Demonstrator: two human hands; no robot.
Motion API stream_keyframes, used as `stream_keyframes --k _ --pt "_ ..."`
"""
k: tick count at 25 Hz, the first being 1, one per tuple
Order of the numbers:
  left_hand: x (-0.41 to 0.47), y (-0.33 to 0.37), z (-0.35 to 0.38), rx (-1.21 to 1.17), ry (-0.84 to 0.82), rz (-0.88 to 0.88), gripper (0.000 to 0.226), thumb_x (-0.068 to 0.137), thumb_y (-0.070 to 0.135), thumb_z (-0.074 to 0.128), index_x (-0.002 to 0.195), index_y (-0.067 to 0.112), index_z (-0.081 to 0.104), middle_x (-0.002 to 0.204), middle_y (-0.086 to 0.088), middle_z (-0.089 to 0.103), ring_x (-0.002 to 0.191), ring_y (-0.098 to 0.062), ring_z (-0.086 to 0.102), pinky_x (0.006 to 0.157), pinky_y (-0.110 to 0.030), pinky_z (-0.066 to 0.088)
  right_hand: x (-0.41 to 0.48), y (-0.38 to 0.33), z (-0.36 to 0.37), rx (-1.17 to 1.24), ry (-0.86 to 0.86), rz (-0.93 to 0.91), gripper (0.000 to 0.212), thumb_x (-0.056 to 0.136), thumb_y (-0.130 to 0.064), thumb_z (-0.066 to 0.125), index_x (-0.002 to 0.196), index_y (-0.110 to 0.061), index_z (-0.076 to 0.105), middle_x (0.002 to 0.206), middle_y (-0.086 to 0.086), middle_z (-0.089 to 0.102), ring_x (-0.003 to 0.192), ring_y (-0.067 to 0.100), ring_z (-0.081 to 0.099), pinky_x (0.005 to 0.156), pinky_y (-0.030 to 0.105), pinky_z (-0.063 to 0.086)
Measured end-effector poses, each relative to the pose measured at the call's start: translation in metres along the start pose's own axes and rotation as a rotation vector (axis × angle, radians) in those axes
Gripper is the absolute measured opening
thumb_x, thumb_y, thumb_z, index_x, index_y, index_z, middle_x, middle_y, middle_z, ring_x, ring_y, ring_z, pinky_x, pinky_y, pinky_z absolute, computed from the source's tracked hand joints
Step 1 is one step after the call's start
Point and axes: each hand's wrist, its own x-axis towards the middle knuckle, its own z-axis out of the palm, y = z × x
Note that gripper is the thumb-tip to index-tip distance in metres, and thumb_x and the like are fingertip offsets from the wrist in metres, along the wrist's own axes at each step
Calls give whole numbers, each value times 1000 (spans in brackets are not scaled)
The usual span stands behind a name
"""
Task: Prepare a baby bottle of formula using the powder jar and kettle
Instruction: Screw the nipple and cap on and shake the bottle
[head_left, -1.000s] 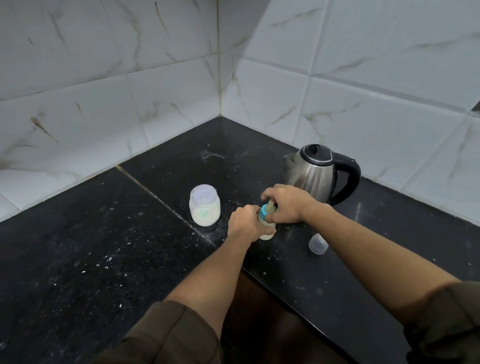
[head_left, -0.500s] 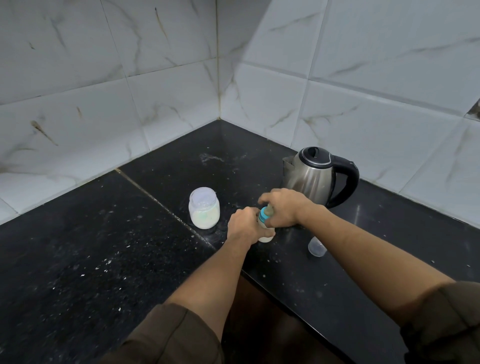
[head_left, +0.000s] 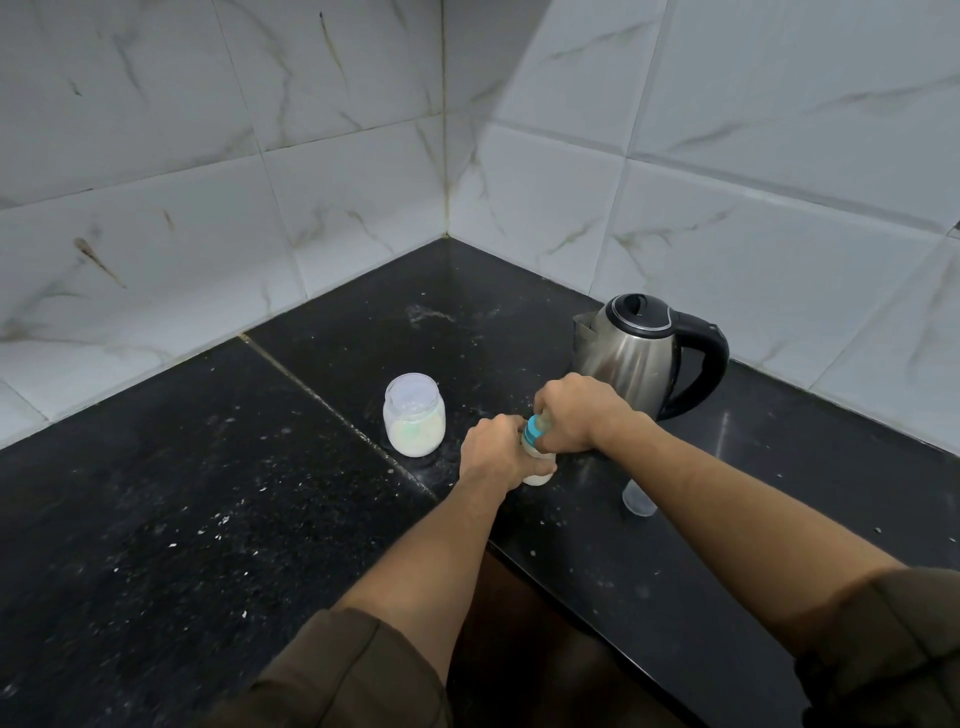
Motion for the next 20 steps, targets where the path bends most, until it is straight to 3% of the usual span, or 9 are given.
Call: stream_keyframes --k 3,5,7,10,16,20 --pt "0 0 0 -3 -17 -6 54 72 47 88 116 21 69 98 3 75 93 -16 70 84 -34 57 3 -5 5 12 26 104 50 82 -59 71 106 -15 69 79 -3 59 72 18 62 61 32 52" --pt "1 -1 0 -3 -16 1 53 73 47 88 115 21 70 96 3 75 91 -15 70 82 -32 56 5 -5 2 3 1 78 53 82 -60 71 110 -16 67 86 -1 64 75 18 64 62 32 51" --pt "-1 0 -2 14 -8 7 52 73 49 87 113 21 69 96 4 74 90 -15 69 81 -31 56 5 -1 0 -8 -69 -24 52 85 -55 73 124 -22 64 105 0 70 89 19 67 71 32 55" --pt "0 1 -2 22 -6 15 51 73 51 86 111 22 69 93 5 73 87 -14 68 77 -30 54 4 2 0 -14 -82 -61 47 87 -46 73 126 -22 63 103 -2 65 89 18 65 73 31 54" --pt "-6 7 -1 55 44 -7 32 71 49 84 88 27 68 74 9 66 78 -14 66 67 -29 45 0 -16 17 143 89 203 29 84 -40 66 91 -15 54 81 1 59 72 21 59 60 31 47" --pt "-6 6 1 72 70 -8 35 71 49 83 93 26 71 84 5 73 84 -18 68 77 -34 54 -2 -31 27 290 183 387 38 84 -45 68 71 -16 48 67 -1 52 64 20 56 54 29 43"
